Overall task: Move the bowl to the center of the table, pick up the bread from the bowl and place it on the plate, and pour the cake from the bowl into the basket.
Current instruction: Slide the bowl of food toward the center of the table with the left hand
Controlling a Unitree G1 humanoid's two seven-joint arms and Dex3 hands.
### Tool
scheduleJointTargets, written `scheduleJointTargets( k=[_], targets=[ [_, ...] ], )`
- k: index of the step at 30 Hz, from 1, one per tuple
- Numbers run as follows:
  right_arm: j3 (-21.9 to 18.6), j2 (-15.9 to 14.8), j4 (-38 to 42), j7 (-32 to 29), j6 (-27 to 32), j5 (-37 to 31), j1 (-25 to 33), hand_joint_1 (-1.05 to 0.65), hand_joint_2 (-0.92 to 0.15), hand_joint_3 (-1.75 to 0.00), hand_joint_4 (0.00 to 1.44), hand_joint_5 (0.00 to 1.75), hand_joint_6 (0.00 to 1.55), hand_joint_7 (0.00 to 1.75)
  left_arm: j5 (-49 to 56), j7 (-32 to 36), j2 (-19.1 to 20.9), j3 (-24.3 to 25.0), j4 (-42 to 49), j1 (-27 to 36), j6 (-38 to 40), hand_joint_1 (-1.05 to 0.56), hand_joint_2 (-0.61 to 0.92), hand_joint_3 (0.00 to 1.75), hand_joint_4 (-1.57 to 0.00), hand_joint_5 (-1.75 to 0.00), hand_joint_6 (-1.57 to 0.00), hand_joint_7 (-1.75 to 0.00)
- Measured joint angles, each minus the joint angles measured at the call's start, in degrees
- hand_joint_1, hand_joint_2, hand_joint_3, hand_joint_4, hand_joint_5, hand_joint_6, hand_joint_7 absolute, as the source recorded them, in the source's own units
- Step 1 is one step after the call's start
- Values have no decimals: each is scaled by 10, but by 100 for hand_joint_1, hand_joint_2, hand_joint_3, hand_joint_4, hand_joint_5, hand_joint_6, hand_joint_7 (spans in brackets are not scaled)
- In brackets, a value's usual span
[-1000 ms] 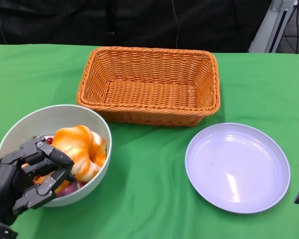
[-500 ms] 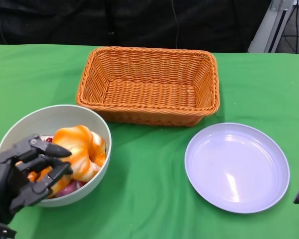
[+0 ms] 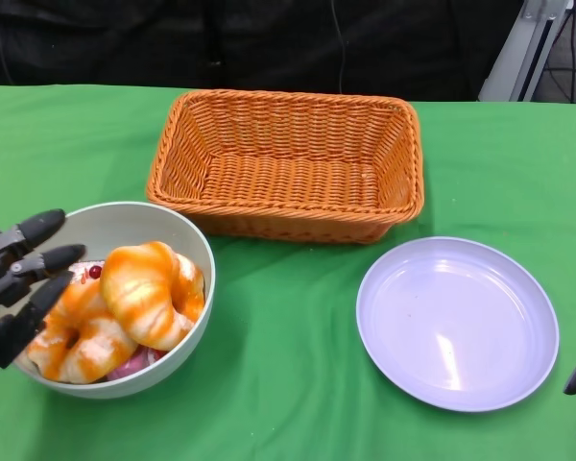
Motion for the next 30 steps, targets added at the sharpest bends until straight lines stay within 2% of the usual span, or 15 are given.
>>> scheduleJointTargets(
  k=[8, 19, 20, 21, 22, 25, 30],
  targets=[
    [1, 0, -5, 0, 0, 4, 3, 7, -55, -124, 72, 175, 56, 162, 20, 19, 22, 10, 52, -22, -29, -67, 92, 27, -68, -4, -74, 0],
    [1, 0, -12, -1, 0, 3, 6, 6, -55, -125, 72, 175, 57, 162, 21, 23, 32, 14, 79, -26, -36, -68, 92, 28, -68, -2, -72, 0],
    [1, 0, -12, -1, 0, 3, 6, 7, -55, -125, 72, 175, 57, 162, 21, 23, 32, 14, 80, -26, -36, -69, 92, 30, -62, -2, -66, 0],
    [1, 1, -12, -2, 0, 2, 7, 8, -55, -126, 72, 175, 57, 162, 31, 28, 35, 13, 86, -29, -36, -73, 92, 36, -50, -1, -54, 0],
    [2, 1, -14, -3, 0, -2, 8, 10, -55, -126, 72, 175, 57, 162, 56, 38, 51, 6, 103, -38, -21, -75, 92, 40, -43, -1, -46, 0],
    [4, 1, -20, -7, 0, -7, 13, 11, -55, -126, 72, 175, 57, 162, 96, 63, 97, 0, 137, -54, 15, -77, 92, 43, -39, 0, -41, 0],
    [9, 2, -20, -7, 0, -5, 14, 10, -55, -127, 72, 175, 57, 162, 112, 80, 108, -9, 150, -64, 26, -78, 92, 44, -36, 0, -39, 0]
  ],
)
